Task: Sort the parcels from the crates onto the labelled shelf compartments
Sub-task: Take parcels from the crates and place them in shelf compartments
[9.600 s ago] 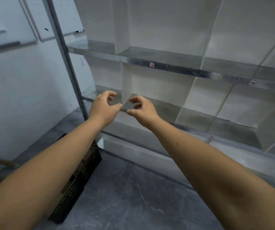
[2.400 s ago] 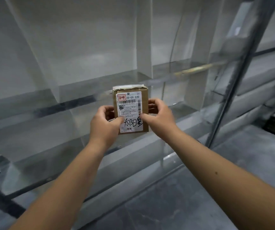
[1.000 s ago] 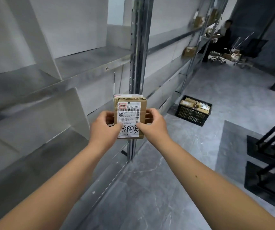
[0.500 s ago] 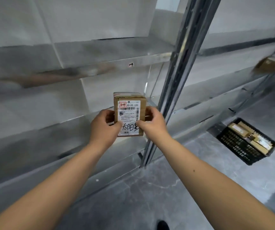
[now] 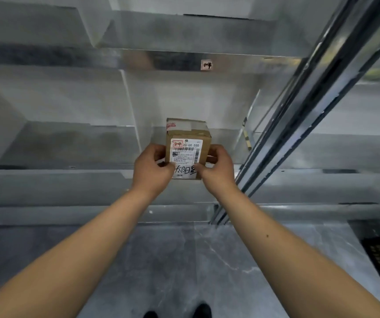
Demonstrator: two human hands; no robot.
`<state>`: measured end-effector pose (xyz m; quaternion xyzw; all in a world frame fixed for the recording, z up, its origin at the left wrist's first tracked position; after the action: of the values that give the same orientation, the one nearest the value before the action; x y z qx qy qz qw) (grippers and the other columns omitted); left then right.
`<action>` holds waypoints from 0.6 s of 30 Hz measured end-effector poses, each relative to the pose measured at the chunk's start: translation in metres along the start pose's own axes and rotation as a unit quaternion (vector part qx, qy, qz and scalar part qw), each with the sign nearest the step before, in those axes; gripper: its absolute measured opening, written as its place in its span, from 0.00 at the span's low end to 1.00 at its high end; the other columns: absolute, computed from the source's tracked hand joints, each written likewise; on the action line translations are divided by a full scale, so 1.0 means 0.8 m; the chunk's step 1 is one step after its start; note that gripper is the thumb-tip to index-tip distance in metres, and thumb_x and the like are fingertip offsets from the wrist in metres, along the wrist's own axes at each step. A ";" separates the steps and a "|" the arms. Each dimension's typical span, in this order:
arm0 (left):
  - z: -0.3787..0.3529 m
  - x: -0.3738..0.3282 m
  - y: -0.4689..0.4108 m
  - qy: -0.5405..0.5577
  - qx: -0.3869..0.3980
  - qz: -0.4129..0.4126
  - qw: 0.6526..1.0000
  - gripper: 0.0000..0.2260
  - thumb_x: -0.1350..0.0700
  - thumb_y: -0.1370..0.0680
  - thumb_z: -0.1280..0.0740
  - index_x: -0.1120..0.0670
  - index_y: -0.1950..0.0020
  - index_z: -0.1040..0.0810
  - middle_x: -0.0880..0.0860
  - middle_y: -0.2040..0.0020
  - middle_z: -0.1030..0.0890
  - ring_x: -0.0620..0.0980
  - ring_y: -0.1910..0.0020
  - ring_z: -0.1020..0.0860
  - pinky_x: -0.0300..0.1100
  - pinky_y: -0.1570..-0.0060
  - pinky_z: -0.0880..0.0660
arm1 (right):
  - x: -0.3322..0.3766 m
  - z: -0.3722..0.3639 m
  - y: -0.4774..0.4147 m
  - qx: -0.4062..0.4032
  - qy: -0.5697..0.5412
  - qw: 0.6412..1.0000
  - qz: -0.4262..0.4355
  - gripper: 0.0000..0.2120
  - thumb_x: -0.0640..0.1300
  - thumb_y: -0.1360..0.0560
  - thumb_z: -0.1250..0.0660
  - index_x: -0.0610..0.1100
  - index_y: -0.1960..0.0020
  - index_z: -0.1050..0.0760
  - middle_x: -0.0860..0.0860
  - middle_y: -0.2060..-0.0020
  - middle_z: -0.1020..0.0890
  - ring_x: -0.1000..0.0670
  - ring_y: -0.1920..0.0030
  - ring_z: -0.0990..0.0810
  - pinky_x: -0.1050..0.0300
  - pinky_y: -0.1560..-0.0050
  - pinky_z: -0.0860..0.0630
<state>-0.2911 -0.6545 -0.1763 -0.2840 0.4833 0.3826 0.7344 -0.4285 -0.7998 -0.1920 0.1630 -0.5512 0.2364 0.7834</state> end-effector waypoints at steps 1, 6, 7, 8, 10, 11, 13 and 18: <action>-0.001 0.008 -0.005 -0.004 -0.004 0.002 1.000 0.13 0.67 0.26 0.27 0.52 0.48 0.22 0.39 0.55 0.20 0.34 0.53 0.21 0.20 0.60 0.29 | -0.005 -0.008 -0.006 0.002 -0.002 1.000 0.000 0.21 0.32 0.28 0.24 0.49 0.43 0.26 0.60 0.52 0.19 0.66 0.50 0.21 0.75 0.56 0.24; -0.001 0.054 -0.037 -0.028 -0.008 0.010 1.000 0.12 0.65 0.26 0.27 0.51 0.47 0.23 0.44 0.52 0.19 0.44 0.49 0.19 0.20 0.60 0.28 | -0.031 -0.054 -0.030 0.002 -0.009 1.000 -0.002 0.19 0.31 0.27 0.26 0.49 0.44 0.26 0.56 0.48 0.18 0.60 0.49 0.20 0.72 0.55 0.23; -0.001 0.064 -0.041 -0.027 -0.009 0.012 1.000 0.12 0.65 0.25 0.28 0.52 0.47 0.23 0.45 0.51 0.18 0.45 0.47 0.19 0.20 0.59 0.28 | -0.036 -0.064 -0.035 0.003 -0.006 1.000 0.002 0.19 0.31 0.27 0.26 0.49 0.44 0.26 0.55 0.48 0.18 0.58 0.48 0.19 0.71 0.54 0.23; -0.002 0.074 -0.045 -0.026 -0.011 0.010 1.000 0.12 0.66 0.25 0.28 0.53 0.46 0.23 0.46 0.50 0.18 0.46 0.47 0.19 0.20 0.59 0.28 | -0.043 -0.074 -0.039 0.005 -0.002 1.000 0.004 0.19 0.31 0.27 0.26 0.49 0.44 0.27 0.55 0.47 0.19 0.56 0.47 0.19 0.70 0.53 0.23; -0.006 0.095 -0.049 -0.024 -0.018 -0.001 1.000 0.12 0.66 0.25 0.28 0.54 0.45 0.22 0.49 0.47 0.16 0.45 0.46 0.19 0.20 0.58 0.27 | -0.057 -0.088 -0.045 0.002 0.001 1.000 0.006 0.19 0.31 0.27 0.26 0.49 0.44 0.27 0.55 0.47 0.19 0.55 0.45 0.20 0.66 0.50 0.22; -0.008 0.105 -0.051 -0.027 -0.023 -0.010 0.999 0.12 0.66 0.25 0.27 0.55 0.44 0.21 0.50 0.46 0.15 0.45 0.46 0.19 0.20 0.57 0.27 | -0.064 -0.092 -0.048 -0.004 0.000 1.000 0.009 0.19 0.31 0.27 0.26 0.48 0.44 0.27 0.55 0.47 0.19 0.55 0.45 0.20 0.66 0.49 0.22; -0.015 0.123 -0.056 -0.030 -0.032 -0.027 0.999 0.12 0.65 0.24 0.27 0.56 0.42 0.21 0.51 0.43 0.15 0.45 0.46 0.19 0.21 0.55 0.26 | -0.076 -0.099 -0.053 -0.018 -0.003 1.000 0.020 0.19 0.31 0.27 0.26 0.49 0.44 0.27 0.56 0.48 0.20 0.58 0.46 0.21 0.67 0.48 0.23; -0.035 0.155 -0.062 -0.026 -0.046 -0.034 0.998 0.11 0.65 0.23 0.27 0.57 0.42 0.20 0.46 0.48 0.18 0.44 0.49 0.20 0.18 0.57 0.30 | -0.110 -0.105 -0.060 -0.042 -0.012 0.998 0.049 0.18 0.30 0.28 0.26 0.48 0.47 0.27 0.56 0.51 0.19 0.58 0.49 0.20 0.65 0.50 0.22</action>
<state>-0.2336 -0.6681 -0.2998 -0.3237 0.4362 0.3863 0.7454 -0.3608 -0.8134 -0.3030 0.1059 -0.5773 0.2488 0.7704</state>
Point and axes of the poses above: each hand's wrist, its own y-axis away from the middle knuckle, its own z-axis out of the back of the hand, x = y × z, the point moved 7 cm from there along -y, towards the middle knuckle
